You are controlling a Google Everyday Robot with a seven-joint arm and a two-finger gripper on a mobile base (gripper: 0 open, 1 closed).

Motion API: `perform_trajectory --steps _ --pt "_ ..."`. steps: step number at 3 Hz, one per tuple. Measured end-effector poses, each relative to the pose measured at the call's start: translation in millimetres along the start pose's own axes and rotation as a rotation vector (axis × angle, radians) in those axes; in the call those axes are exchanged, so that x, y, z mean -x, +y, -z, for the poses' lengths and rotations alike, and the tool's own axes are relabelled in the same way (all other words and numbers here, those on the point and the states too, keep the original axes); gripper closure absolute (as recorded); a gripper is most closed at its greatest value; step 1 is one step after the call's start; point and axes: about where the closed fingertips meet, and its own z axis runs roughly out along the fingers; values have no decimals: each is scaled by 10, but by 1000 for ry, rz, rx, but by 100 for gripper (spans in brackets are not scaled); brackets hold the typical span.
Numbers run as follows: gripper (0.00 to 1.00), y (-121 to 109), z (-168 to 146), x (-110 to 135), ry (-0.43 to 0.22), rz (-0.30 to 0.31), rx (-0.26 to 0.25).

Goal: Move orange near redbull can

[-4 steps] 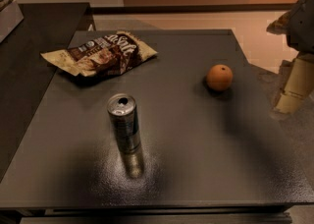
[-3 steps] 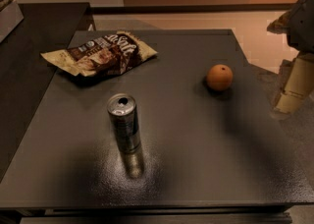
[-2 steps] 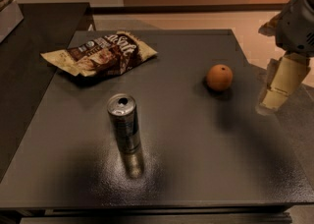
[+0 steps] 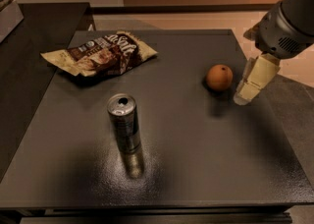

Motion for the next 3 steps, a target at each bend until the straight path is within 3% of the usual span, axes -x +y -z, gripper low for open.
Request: perform_trajectory --steps 3 --pt "0 -241 -597 67 -62 -36 25"
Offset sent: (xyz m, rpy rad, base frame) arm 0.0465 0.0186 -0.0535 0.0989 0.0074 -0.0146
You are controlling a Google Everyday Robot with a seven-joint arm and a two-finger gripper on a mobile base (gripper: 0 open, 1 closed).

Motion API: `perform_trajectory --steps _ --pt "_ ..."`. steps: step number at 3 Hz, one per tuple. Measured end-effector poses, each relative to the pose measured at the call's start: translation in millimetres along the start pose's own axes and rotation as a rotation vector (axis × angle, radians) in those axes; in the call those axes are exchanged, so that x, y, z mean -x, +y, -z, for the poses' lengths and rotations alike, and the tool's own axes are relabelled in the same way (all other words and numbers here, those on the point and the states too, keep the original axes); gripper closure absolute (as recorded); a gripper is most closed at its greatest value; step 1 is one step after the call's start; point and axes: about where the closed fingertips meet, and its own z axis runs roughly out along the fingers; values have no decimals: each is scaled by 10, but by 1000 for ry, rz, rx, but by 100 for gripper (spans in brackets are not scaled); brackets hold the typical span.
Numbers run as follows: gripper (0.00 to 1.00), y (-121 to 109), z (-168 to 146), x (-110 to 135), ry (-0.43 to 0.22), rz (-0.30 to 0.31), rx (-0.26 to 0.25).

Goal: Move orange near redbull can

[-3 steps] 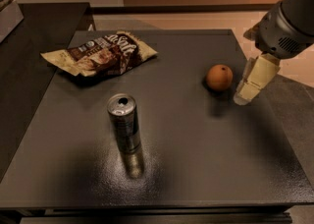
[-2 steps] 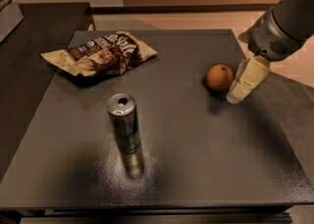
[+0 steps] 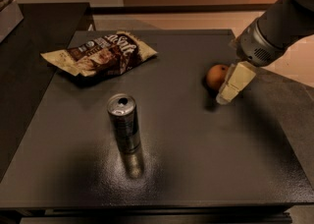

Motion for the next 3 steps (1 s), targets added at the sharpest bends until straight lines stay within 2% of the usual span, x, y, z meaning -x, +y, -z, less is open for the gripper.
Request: perform_trajectory --steps 1,3 --pt "0 -41 -137 -25 6 -7 16" --pt "41 -35 -264 -55 8 -2 42"
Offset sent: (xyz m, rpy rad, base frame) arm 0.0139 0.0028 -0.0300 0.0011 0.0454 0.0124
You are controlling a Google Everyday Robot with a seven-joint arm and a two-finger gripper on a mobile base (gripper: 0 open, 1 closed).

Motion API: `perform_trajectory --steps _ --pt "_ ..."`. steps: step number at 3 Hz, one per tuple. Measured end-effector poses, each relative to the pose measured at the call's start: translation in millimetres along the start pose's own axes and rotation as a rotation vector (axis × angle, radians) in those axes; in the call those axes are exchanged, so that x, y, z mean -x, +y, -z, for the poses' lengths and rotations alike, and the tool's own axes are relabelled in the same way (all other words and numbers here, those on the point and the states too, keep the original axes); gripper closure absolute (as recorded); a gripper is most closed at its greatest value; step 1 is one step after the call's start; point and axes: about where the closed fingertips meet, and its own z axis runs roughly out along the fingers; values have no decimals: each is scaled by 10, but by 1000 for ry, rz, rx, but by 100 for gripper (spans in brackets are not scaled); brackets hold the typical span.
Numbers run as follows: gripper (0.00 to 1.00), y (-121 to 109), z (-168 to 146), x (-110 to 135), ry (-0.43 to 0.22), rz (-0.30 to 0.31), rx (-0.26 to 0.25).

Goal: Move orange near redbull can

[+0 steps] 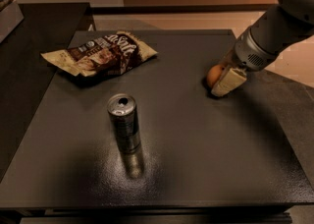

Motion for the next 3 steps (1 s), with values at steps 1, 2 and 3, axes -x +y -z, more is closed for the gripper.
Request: perform_trajectory --steps 1,2,3 --pt "64 46 28 7 -9 11 6" --pt "87 226 130 124 -11 57 28" --pt "100 551 259 318 -26 134 81"
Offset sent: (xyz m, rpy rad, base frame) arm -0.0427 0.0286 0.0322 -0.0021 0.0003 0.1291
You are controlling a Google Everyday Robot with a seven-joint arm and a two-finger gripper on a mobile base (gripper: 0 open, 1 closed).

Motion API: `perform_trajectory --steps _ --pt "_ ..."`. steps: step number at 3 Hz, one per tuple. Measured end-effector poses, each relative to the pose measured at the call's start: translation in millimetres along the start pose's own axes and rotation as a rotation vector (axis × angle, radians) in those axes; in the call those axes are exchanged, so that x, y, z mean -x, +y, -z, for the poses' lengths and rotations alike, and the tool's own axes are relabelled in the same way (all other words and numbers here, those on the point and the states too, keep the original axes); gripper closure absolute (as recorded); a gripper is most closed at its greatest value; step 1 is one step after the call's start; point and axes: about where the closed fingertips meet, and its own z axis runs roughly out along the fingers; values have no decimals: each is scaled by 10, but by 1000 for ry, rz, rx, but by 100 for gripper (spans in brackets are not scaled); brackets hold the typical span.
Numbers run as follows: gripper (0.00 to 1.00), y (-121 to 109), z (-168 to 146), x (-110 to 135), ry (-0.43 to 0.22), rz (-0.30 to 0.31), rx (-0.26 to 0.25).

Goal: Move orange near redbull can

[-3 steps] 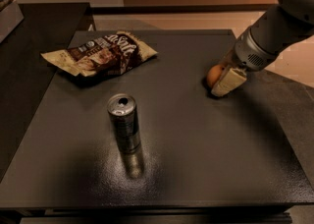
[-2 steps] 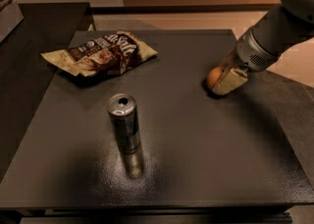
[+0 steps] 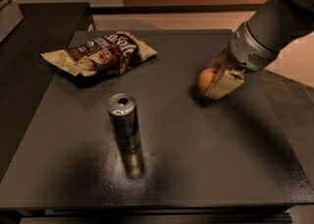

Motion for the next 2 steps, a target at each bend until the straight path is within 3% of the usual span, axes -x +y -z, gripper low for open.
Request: perform_trajectory --steps 2 --pt "100 720 -12 451 -61 155 113"
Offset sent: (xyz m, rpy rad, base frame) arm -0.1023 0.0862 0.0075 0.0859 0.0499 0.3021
